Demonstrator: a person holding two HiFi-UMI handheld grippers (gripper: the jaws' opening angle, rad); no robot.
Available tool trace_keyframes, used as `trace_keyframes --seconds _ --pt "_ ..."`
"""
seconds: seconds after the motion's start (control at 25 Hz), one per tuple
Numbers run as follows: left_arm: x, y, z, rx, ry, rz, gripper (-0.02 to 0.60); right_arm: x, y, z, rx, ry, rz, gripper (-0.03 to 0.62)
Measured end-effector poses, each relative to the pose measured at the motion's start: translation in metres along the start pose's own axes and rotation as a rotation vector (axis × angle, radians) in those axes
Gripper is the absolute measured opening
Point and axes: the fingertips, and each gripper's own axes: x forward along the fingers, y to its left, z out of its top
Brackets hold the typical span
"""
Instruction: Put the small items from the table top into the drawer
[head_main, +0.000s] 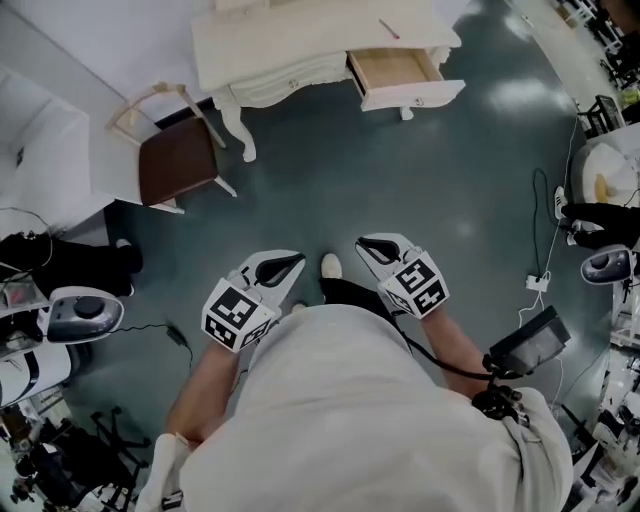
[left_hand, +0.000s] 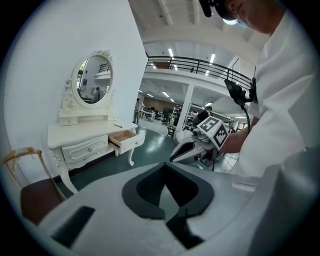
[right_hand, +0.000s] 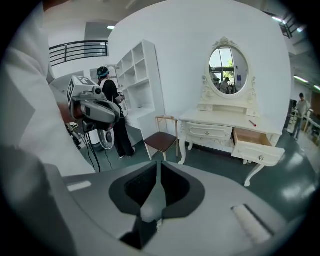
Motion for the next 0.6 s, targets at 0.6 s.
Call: trace_keyframes --seconds 0.6 --pt "0.097 0.112 0.08 -0.016 0.038 -0.03 0.002 0.054 -0.156 0.042 0.06 0.01 -0.024 0.055"
